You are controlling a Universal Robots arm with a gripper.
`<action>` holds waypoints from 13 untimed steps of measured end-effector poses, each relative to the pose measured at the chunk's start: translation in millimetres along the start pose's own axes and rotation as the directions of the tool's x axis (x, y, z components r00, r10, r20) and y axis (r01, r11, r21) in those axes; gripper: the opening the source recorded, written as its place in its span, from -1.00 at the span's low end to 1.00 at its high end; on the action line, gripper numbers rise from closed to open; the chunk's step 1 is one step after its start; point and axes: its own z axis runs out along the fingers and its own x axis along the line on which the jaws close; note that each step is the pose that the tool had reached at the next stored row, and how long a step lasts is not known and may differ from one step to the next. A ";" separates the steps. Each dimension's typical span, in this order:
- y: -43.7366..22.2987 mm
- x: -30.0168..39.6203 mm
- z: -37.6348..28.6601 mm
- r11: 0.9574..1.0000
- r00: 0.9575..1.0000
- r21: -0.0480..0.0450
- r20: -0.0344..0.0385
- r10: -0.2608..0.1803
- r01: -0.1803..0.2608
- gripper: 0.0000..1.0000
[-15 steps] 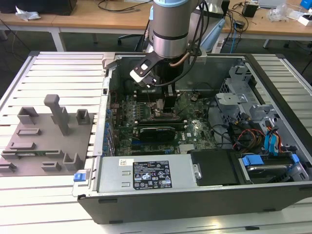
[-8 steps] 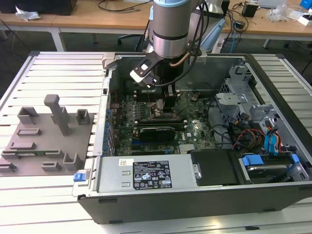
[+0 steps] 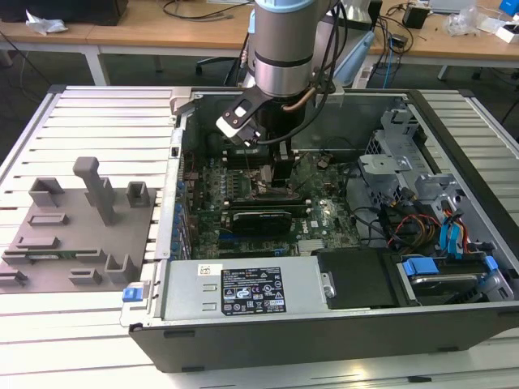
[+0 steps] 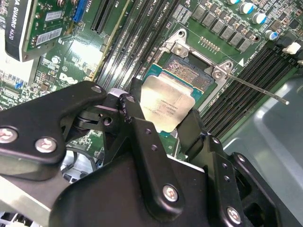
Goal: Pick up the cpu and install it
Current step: 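Place the cpu into insertion slot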
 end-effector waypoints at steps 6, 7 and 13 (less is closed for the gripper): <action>0.0 0.1 0.9 1.000 1.000 0.000 0.000 0.000 0.000 0.09; 0.0 0.1 0.9 1.000 1.000 0.000 0.000 0.000 0.000 0.09; 0.0 3.0 2.0 1.000 1.000 0.000 -0.001 0.000 0.000 0.09</action>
